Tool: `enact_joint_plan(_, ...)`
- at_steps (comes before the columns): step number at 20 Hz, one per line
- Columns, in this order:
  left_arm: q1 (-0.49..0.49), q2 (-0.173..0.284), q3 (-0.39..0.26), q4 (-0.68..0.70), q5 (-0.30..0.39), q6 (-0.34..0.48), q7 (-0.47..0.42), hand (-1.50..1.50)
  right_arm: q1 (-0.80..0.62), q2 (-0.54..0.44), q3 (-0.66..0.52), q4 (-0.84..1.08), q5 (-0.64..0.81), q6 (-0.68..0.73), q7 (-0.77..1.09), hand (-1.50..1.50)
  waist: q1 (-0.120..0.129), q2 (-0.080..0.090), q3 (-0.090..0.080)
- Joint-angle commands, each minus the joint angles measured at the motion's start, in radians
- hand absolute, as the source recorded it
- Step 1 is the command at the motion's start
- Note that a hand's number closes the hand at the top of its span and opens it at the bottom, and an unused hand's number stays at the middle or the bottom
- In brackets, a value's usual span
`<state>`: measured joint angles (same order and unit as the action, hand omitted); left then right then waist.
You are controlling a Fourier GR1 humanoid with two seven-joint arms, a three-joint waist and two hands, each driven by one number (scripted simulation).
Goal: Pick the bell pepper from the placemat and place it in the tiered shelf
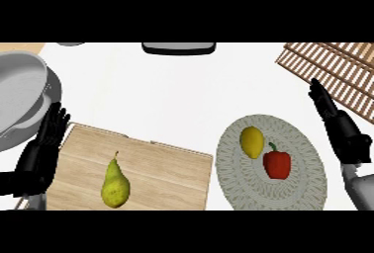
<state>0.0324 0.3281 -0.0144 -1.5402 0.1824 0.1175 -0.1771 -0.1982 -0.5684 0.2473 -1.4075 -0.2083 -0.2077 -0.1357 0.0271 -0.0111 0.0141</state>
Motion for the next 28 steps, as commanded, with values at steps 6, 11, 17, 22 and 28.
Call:
enact_joint_plan(6, -0.114, -0.039, -0.131, 0.048, -0.166, 0.058, 0.084, 0.0, 0.054, 0.001, -0.219, -0.102, -0.15, -0.117, 0.191, -1.5, -0.075, 0.008, -0.015)
enact_joint_plan(11, -0.071, -0.032, -0.114, 0.027, -0.098, 0.013, 0.114, 0.0, 0.185, -0.055, -0.223, 0.097, 0.116, -0.408, 0.148, 1.5, -0.107, 0.023, -0.021)
enact_joint_plan(17, -0.182, -0.066, -0.158, 0.05, -0.14, 0.03, 0.226, 0.0, 0.319, 0.291, -0.309, -0.073, 0.05, -0.671, -0.133, -1.5, -0.067, 0.007, -0.013)
enact_joint_plan(22, -0.235, -0.103, -0.165, 0.103, -0.172, 0.03, 0.22, 0.0, 0.407, 0.208, -0.289, -0.223, -0.025, -0.417, -0.112, -1.5, -0.041, 0.009, -0.014)
enact_joint_plan(28, -0.187, -0.108, -0.175, 0.122, -0.173, 0.009, 0.169, 0.0, 0.493, 0.0, -0.124, -0.416, 0.165, -0.422, 0.22, -1.5, -0.031, 0.01, -0.018)
